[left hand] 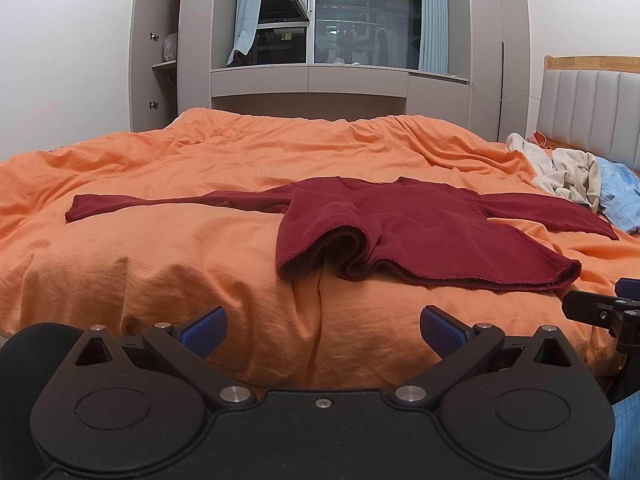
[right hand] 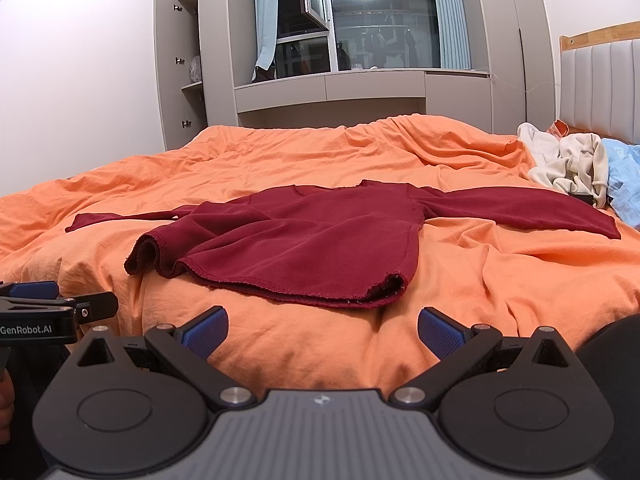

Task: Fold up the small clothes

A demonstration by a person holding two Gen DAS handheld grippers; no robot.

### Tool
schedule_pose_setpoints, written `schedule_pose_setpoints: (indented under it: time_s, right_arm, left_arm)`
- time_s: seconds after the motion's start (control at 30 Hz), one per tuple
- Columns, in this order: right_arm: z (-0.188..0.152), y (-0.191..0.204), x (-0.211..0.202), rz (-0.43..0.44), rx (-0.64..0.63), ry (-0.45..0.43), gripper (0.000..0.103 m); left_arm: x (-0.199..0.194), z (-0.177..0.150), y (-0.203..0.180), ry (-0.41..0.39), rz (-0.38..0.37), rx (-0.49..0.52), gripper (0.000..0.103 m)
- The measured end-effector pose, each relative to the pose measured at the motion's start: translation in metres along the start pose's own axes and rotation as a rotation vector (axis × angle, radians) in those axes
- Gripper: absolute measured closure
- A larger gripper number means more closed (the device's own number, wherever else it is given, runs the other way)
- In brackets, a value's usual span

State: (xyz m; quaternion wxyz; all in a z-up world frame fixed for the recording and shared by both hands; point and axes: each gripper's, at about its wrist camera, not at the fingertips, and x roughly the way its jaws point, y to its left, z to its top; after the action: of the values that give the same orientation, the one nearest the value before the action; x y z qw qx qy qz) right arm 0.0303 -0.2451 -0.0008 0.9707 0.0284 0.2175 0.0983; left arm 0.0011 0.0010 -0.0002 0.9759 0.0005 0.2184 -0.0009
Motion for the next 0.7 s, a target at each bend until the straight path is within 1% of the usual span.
schedule_pose_setpoints:
  time_s: [0.07,0.13,0.17,0.37,0.43,0.57,0.7]
  right_arm:
    - [0.001,0.0,0.001,0.0,0.001,0.002,0.0]
    - [0.002,0.001,0.002,0.001,0.002,0.003,0.0]
    - [-0.004,0.001,0.002,0.0,0.002,0.003,0.0]
    - [-0.003,-0.001,0.0,0.001,0.003,0.005,0.0]
    - [-0.003,-0.002,0.0,0.001,0.003,0.005,0.0]
    - [-0.003,-0.003,-0.001,0.001,0.003,0.006,0.0]
    - [-0.003,0.0,0.0,0.002,0.005,0.007,0.0]
  left_arm:
    - [0.0,0.0,0.0,0.0,0.0,0.0,0.001]
    - [0.003,-0.01,0.008,0.001,0.0,0.0,0.001]
    - [0.004,-0.011,0.009,0.001,0.0,0.0,0.001]
    - [0.003,-0.009,0.008,0.002,0.0,0.0,0.001]
    - [0.003,-0.017,0.01,0.002,0.0,0.0,0.001]
    - [0.002,-0.014,0.008,0.003,0.0,0.0,0.001]
    - [0.005,-0.023,0.011,0.005,0.0,0.003,0.001]
